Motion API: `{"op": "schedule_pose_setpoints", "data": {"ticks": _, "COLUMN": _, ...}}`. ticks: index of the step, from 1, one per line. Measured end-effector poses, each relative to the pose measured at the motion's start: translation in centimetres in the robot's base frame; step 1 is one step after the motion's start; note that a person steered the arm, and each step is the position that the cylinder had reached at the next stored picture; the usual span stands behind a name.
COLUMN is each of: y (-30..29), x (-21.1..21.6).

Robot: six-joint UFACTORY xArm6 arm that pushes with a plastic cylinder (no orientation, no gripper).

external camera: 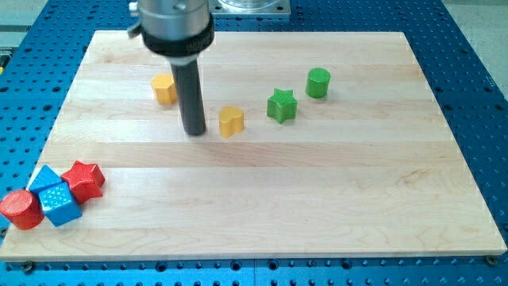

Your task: Place the green blocks close to the heart

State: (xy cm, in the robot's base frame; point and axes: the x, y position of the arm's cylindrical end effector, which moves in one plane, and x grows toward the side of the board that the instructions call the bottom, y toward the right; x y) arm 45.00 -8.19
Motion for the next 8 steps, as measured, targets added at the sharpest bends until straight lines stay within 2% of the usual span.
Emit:
{"op": "schedule_pose_setpoints", "data": {"ticks": 1, "y": 4.8, "x": 1.2}}
{"op": "schedule_pose_setpoints", "data": {"ticks": 2, "y": 3.4, "x": -0.3}}
{"op": "schedule_pose_setpoints", "data": {"ticks": 3, "y": 5.2, "x": -0.6}}
{"op": "schedule_pose_setpoints", "data": {"ticks": 4, "y": 15.6, "x": -0.4}}
{"op": "schedule_pose_setpoints", "data": {"ticks": 5, "y": 19.0, "x": -4.1}}
{"op": "schedule_pose_setpoints", "data": {"ticks": 6, "y": 10.4, "x": -3.8}}
{"op": "schedule_pose_setpoints", "data": {"ticks": 7, "y": 15.1, "x": -2.9}}
{"op": "schedule_pose_setpoints", "data": {"ticks": 8, "y": 25.0, "x": -6.8}}
